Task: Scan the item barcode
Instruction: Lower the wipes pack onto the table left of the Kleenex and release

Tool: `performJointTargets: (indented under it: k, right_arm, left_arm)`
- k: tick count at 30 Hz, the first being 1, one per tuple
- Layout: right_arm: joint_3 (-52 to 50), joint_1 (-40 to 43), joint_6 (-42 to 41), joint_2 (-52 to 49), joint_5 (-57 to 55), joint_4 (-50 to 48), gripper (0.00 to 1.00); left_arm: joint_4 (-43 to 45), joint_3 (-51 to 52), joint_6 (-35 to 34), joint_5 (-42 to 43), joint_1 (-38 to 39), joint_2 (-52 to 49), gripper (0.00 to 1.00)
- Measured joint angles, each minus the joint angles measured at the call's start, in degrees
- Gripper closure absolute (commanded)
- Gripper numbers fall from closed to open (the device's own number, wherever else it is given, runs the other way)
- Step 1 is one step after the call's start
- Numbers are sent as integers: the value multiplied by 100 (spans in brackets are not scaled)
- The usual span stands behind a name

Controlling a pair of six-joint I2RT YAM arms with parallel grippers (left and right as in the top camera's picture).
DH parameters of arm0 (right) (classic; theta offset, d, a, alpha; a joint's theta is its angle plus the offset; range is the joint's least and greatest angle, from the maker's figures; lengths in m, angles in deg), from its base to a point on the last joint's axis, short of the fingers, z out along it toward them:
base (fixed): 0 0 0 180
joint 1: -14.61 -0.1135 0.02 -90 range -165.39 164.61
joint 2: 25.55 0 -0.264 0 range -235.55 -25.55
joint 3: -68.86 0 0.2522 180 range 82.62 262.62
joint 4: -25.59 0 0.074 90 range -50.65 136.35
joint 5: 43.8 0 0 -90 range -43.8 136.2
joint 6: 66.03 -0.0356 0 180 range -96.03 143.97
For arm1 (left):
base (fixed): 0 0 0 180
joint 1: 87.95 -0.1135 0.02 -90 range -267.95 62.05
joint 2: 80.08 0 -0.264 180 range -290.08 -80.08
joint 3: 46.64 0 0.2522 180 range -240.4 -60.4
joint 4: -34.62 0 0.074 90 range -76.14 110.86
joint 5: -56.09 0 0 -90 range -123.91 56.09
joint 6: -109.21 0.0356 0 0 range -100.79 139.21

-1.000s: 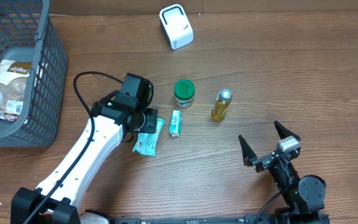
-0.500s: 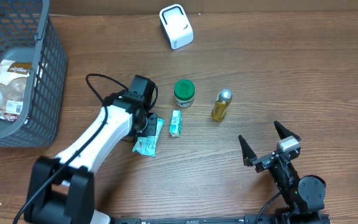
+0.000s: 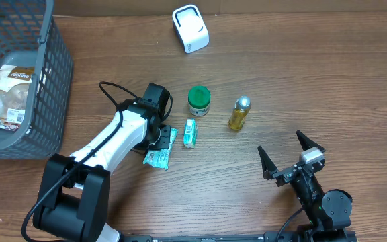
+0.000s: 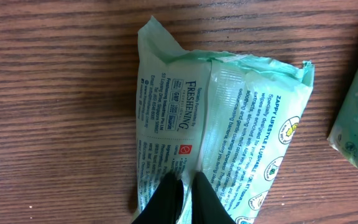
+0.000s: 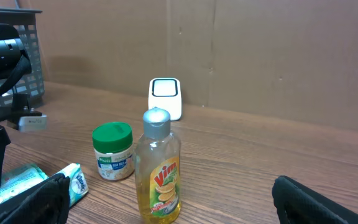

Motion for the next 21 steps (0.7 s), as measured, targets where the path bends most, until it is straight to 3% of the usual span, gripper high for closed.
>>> performJointTargets:
  k: [21]
  right_arm:
    - [0, 0, 0, 0, 0, -2, 0]
  left_arm:
    - [2, 0, 2, 0, 0, 0, 96]
